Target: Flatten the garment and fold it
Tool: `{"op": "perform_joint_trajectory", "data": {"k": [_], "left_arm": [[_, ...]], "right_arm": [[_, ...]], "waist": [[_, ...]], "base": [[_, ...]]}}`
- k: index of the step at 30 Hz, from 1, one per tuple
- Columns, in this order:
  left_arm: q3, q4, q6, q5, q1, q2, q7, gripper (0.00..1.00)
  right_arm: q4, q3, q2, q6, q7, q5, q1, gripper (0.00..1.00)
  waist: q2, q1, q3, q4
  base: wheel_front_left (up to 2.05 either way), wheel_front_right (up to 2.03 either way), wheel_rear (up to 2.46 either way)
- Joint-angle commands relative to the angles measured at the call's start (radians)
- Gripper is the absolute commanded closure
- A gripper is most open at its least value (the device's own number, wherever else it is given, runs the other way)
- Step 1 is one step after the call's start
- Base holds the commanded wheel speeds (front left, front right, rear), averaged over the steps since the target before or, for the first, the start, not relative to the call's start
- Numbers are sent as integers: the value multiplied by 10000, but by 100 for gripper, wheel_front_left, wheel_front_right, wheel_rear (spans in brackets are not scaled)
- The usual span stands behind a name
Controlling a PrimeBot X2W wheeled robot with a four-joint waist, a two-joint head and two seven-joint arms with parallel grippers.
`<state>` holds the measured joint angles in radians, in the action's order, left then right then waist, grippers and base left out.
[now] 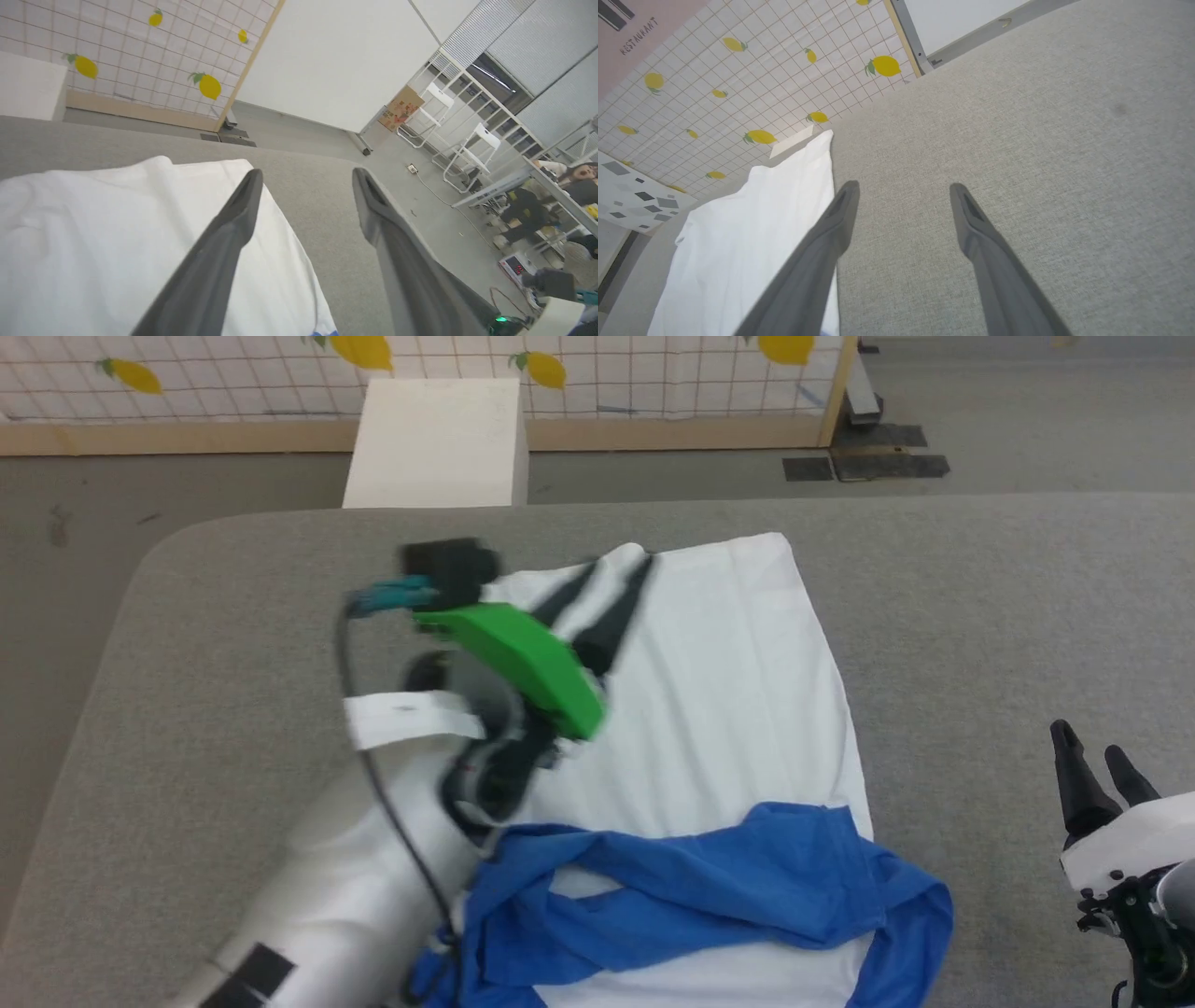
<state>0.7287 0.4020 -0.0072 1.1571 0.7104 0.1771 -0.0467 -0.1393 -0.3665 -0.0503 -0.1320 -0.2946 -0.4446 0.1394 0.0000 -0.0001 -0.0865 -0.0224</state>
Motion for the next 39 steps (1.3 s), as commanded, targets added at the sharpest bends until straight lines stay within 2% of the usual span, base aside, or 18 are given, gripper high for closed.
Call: {"op": "perform_joint_trajectory", "data": {"k": [1,8,14,18,20,21,31,39], "left_arm": [[-144,124,121,-185,-114,370,-310,0],[-646,443,757,-1456,-912,2051,-1850,0],[-1947,-389,1259,-2336,-1899,2746,-2141,0],[-3335,-1515,1451,-3060,-2630,2700,-2146,0],[-3881,-2069,1404,-3428,-2954,2593,-2148,0],[-4196,-2456,1290,-3633,-3113,2455,-2148,0],[-4871,-3183,449,-4161,-2669,1662,-2150,0],[-5259,-3296,-63,-4510,-2259,1144,-2150,0]], "right_arm": [[80,3,1,13,-39,54,-109,0],[219,250,1,13,-119,62,-98,0],[259,572,1,13,-196,83,315,0],[183,860,1,13,-374,241,1180,0],[80,948,1,13,-679,520,1999,0],[-75,960,1,13,-1097,815,2883,0],[-1198,908,-325,13,-4045,3742,7308,0],[-2250,746,-658,13,-6142,5440,9392,0]], "waist": [[0,1,149,231],[0,1,-79,396],[0,1,-649,399],[0,1,-1268,464],[0,1,-1721,588],[0,1,-2191,762],[0,1,-4412,1990],[0,1,-5569,2641]], "base": [[0,0,0],[0,0,0],[0,0,0],[0,0,0],[0,0,0],[0,0,0],[0,0,0],[0,0,0]]}}
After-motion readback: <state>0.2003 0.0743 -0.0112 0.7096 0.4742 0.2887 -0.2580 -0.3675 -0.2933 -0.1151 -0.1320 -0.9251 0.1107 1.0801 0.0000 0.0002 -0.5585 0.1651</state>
